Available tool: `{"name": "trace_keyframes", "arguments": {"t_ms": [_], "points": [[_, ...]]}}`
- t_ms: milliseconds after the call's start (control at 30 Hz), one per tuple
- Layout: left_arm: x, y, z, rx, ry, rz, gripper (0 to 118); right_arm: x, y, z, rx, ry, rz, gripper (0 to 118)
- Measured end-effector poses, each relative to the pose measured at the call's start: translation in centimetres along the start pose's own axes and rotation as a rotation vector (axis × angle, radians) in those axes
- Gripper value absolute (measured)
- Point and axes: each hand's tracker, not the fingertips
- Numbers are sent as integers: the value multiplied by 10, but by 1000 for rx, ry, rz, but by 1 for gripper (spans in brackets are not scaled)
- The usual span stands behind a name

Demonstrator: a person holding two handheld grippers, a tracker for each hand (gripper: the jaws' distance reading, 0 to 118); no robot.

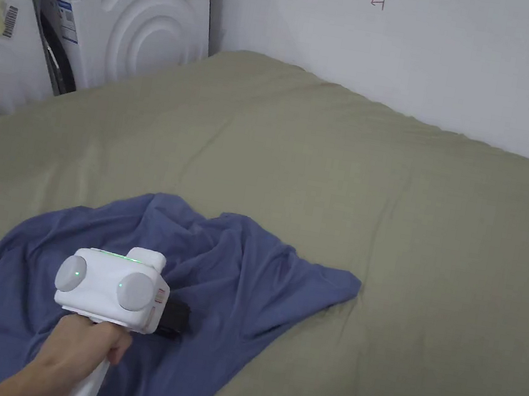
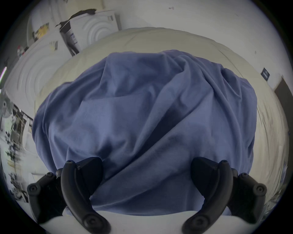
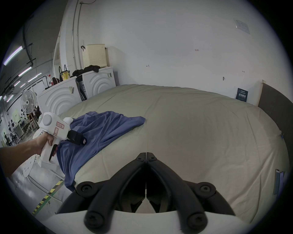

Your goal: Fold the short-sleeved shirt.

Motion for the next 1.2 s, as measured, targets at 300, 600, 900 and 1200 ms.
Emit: {"name": "trace_keyframes", "arguments": {"t_ms": [300, 600, 900, 1200], "points": [[23, 29, 55, 40, -171, 56, 2, 46, -30, 60, 4, -88, -113, 0], [219, 45, 119, 171, -316, -237, 2, 97, -59, 137, 36, -262, -198, 0], [457, 40, 153, 184, -610, -511, 2, 145, -80, 188, 41, -421, -277, 0], [561, -19, 163, 109, -769, -655, 2, 174, -92, 191, 31, -480, -343, 0]]}}
